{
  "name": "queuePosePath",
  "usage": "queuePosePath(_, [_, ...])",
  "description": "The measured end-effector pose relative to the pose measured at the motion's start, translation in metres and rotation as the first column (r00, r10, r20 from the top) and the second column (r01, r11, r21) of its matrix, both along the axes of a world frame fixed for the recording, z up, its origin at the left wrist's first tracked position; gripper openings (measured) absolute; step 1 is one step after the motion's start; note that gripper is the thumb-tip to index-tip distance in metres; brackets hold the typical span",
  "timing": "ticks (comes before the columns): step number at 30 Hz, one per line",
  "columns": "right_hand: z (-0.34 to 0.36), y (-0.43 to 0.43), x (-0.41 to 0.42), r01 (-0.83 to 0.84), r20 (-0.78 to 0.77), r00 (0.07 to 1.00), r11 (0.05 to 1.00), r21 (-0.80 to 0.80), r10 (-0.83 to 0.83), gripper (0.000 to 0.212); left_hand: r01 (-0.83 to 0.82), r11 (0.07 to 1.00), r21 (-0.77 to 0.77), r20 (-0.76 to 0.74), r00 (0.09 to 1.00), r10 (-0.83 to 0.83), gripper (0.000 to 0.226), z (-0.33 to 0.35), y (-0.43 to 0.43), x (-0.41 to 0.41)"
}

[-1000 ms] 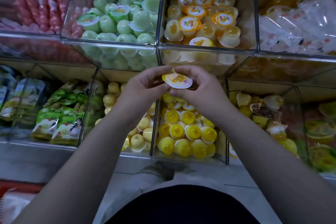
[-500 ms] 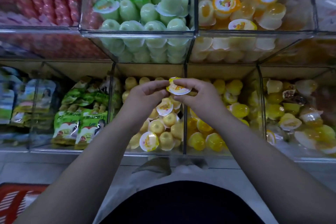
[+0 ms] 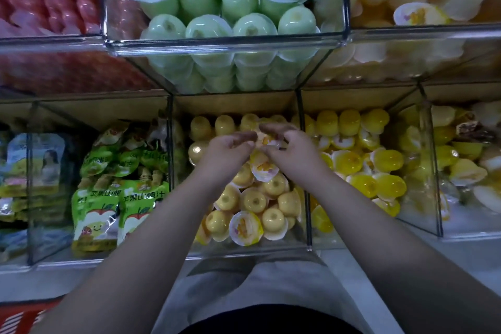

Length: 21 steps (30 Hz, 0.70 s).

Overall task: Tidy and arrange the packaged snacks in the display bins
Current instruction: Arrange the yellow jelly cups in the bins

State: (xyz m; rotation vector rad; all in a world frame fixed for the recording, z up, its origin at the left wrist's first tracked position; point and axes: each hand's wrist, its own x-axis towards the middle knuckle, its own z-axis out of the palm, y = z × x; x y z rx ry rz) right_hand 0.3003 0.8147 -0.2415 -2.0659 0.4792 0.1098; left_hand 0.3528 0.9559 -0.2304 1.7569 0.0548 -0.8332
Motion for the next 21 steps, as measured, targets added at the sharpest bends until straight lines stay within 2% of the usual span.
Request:
queuePosePath(3, [-0.018,0.0,0.009,0.003,-0.049,0.999,0.997,-0.071,-0.006,0.043,0.028,1.0,0.013,-0.029,0.999,-0.028,0.019,-0.014,-0.004,0.006])
queuePosePath(7, [-0.032,0.003,0.017,-0.023,-0.105,0.995,0.985,-0.174,0.005,0.046,0.037,0.999,0.031,-0.064,0.997,-0.035,0.032,-0.024,-0.008,0.011])
queuePosePath(10, [-0.039,0.003,0.029,-0.044,-0.2,0.98,0.98,-0.194,0.005,0.049,0.032,0.998,0.058,-0.09,0.996,-0.027,0.04,-0.028,-0.011,0.013])
queuePosePath(14, [-0.042,0.004,0.041,-0.109,-0.335,0.942,0.969,-0.223,0.029,0.051,-0.001,0.998,0.055,-0.112,0.994,0.008,0.037,-0.032,-0.012,0.016])
queuePosePath(17, [-0.043,0.008,0.036,-0.037,-0.238,0.971,0.965,-0.26,-0.027,0.048,-0.016,0.999,0.049,-0.121,0.992,0.022,0.034,-0.033,-0.012,0.017])
queuePosePath(21, [-0.035,0.012,0.029,0.16,-0.09,0.981,0.98,-0.12,-0.171,0.034,-0.058,0.998,0.016,-0.096,0.994,0.059,0.037,-0.033,-0.011,0.016])
